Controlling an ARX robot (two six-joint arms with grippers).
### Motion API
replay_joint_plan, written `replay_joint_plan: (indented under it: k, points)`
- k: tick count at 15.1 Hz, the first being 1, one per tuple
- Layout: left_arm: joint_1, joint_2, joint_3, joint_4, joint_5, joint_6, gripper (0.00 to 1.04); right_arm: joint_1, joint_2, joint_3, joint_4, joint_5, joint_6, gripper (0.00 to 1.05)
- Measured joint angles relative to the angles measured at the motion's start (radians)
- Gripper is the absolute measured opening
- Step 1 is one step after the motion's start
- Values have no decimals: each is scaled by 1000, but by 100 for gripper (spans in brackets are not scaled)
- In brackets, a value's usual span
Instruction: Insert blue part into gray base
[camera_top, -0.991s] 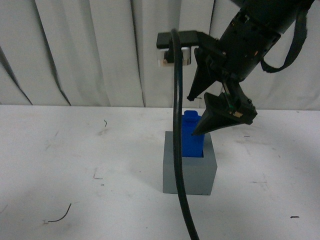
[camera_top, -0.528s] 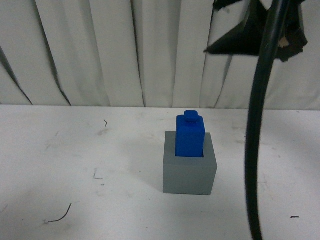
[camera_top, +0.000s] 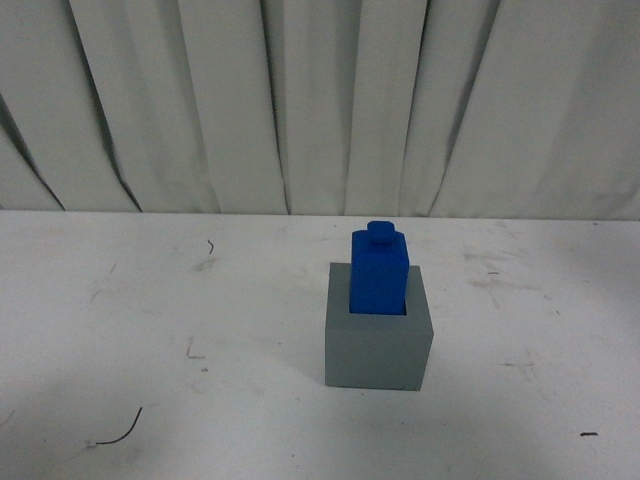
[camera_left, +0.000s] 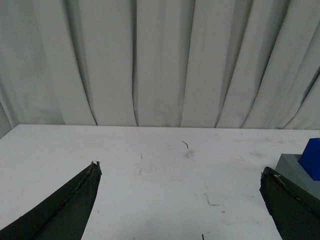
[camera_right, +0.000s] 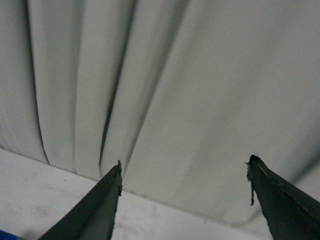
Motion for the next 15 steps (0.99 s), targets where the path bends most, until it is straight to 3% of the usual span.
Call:
replay_joint_plan:
  k: [1,2,6,15]
  points:
    - [0,0,0,0,0,0,98,11,-110,-111,-19,144,134,70]
    - [0,0,0,0,-1,0,98,9,-237,-230,-64,228,229,57]
    - [0,0,0,0,-1,0,98,9,-703,-556,-159,247,321,6]
    - [0,0,0,0,0,0,98,9,-891,-735,-179,248,327,2]
